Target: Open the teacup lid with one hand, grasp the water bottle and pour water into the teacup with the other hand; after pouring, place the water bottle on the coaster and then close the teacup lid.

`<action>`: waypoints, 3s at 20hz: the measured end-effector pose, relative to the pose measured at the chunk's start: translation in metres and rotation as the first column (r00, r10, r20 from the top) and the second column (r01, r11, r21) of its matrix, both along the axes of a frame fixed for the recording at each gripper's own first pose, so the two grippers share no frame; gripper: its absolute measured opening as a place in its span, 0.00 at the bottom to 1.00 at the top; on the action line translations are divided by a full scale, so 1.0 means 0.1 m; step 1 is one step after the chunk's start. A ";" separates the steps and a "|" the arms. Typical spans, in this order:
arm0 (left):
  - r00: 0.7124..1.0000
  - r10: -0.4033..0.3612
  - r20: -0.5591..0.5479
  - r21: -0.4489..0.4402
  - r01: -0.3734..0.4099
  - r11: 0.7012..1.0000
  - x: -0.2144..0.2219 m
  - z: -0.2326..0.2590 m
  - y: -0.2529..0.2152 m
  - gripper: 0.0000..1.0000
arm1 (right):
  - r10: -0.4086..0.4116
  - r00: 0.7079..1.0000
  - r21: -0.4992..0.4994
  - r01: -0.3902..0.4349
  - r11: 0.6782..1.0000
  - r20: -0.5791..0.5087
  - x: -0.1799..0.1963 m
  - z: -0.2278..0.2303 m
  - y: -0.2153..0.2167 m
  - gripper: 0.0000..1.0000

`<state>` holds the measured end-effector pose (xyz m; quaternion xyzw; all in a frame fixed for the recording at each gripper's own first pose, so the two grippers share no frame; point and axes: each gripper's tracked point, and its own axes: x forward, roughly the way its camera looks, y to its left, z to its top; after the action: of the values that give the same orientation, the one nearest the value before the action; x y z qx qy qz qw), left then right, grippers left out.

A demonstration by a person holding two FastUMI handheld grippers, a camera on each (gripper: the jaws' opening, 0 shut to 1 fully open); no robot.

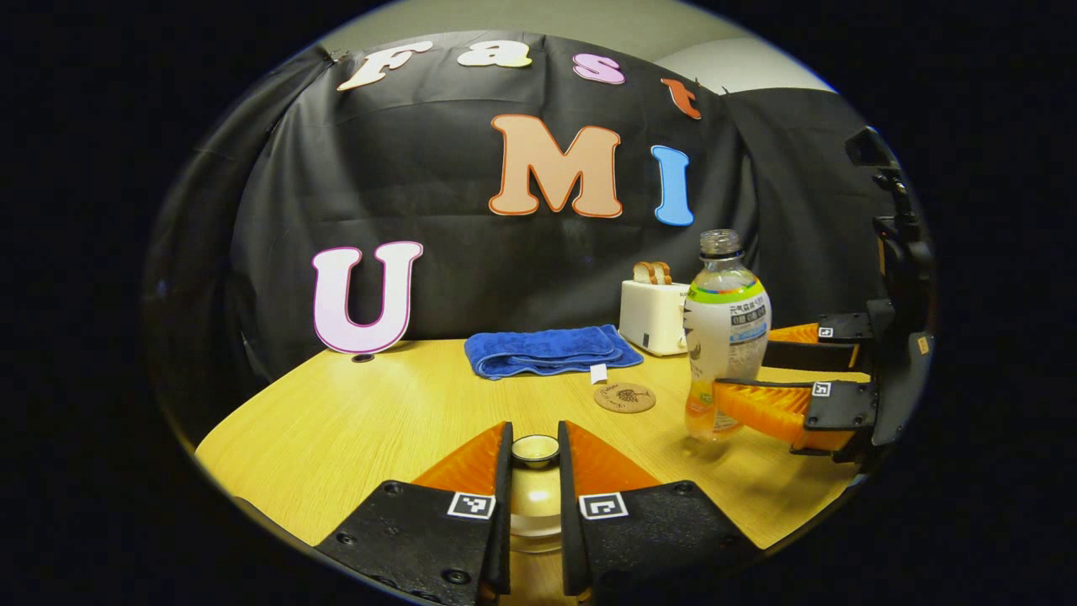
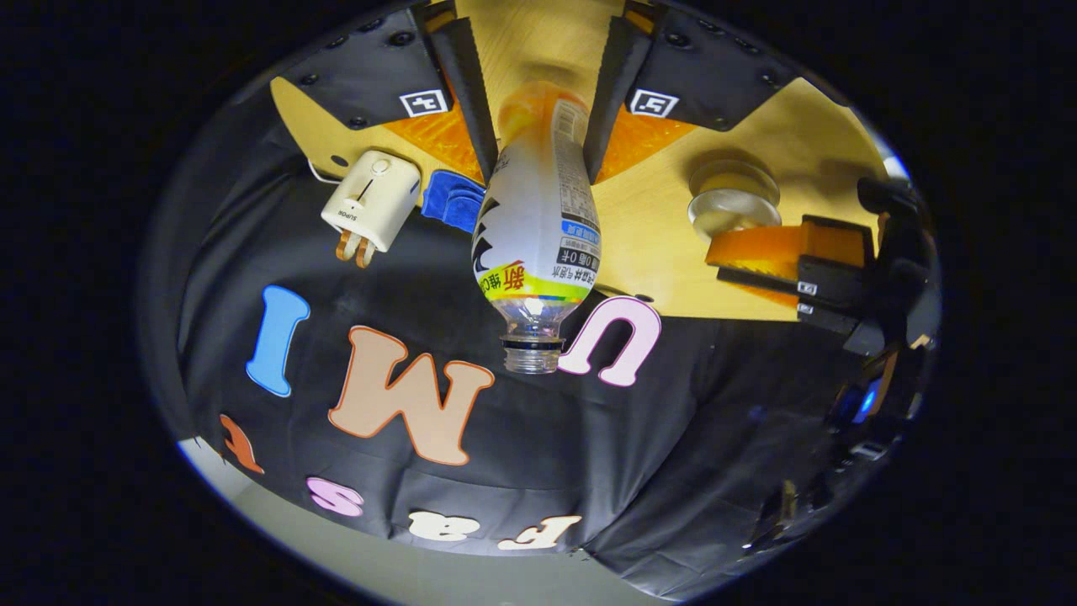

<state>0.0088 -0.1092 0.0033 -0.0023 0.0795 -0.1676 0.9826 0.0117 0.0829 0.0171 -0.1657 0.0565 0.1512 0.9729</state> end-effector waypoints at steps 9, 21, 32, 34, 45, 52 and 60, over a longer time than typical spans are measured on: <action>1.000 0.000 0.005 0.023 0.000 1.000 -0.03 0.01 -0.01 0.22 | -0.092 0.996 0.222 0.094 0.971 -0.018 0.76 0.06 -0.17 0.63; 1.000 -0.005 0.010 0.041 0.004 0.999 -0.09 0.05 0.00 0.22 | -0.130 0.990 0.289 0.141 0.947 -0.059 1.54 -0.25 -0.14 0.63; 1.000 0.001 -0.002 0.035 -0.001 0.999 -0.06 0.02 0.05 0.21 | -0.161 0.983 0.278 0.179 0.944 -0.086 1.73 -0.45 -0.27 0.64; 1.000 0.004 -0.007 0.031 -0.004 1.000 -0.04 0.00 0.06 0.22 | -0.159 0.983 0.275 0.177 0.945 -0.086 1.74 -0.45 -0.28 0.66; 1.000 0.020 -0.022 0.029 -0.019 0.999 0.04 -0.07 0.12 0.22 | -0.166 0.979 0.267 0.191 0.944 -0.114 1.69 -0.50 -0.32 0.89; 0.999 0.025 -0.045 0.022 -0.024 0.999 0.14 -0.17 0.09 0.22 | -0.158 0.987 0.239 0.162 0.957 -0.038 1.44 -0.31 -0.34 0.99; 0.999 0.023 -0.022 0.075 -0.021 0.997 0.07 -0.20 0.02 0.23 | -0.145 0.989 0.303 0.129 0.944 0.030 1.01 -0.17 -0.28 0.95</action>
<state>0.0156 -0.1072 -0.0171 0.0317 0.0970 -0.1537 0.9828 0.1127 0.0545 -0.0003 -0.0154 0.0192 0.0858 0.9960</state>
